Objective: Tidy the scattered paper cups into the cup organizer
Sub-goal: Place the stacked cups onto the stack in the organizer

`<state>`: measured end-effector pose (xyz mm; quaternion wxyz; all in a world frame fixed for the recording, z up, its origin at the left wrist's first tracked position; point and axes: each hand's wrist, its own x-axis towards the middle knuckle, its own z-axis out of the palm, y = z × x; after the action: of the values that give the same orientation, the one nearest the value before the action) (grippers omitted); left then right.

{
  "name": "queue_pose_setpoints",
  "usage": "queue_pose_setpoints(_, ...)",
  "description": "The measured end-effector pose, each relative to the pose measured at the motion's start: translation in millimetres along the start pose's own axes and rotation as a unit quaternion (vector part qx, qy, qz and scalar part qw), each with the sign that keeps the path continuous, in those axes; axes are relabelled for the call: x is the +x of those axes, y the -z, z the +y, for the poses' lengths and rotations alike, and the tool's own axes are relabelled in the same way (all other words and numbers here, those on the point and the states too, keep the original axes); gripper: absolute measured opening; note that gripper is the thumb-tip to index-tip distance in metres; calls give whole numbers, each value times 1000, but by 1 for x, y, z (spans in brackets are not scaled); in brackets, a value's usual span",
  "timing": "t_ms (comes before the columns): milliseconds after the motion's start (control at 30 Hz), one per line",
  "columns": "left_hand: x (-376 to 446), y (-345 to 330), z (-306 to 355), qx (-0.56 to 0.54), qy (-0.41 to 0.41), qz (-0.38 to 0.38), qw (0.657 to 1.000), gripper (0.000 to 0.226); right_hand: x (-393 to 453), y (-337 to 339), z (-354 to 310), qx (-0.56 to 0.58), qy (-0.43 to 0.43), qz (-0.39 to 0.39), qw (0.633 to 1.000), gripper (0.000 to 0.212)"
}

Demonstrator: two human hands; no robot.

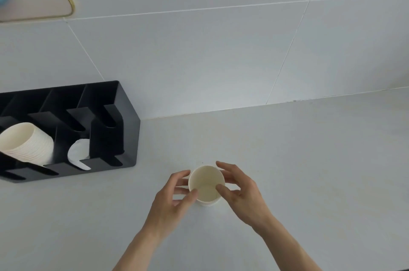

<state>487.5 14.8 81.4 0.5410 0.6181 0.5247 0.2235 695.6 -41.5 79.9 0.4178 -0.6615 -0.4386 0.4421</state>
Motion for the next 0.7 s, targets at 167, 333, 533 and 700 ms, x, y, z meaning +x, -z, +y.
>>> queue_pose_setpoints(167, -3, 2, 3, -64, 41, 13, 997, 26, -1, -5, -2, 36, -79, 30, 996, 31)
queue_pose_setpoints(333, -10, 11, 3, -115, 59, 28, 991, 20, -1, -18, -14, 40, -111, 42, 992, 29)
queue_pose_setpoints(533, -19, 62, 1, -146, 58, 46, 986, 20, 3, -56, -53, 49, -116, 22, 992, 25)
queue_pose_setpoints(700, -25, 140, 3, -170, 42, 75, 982, 25, 13, -110, -112, 43, -91, -9, 995, 32)
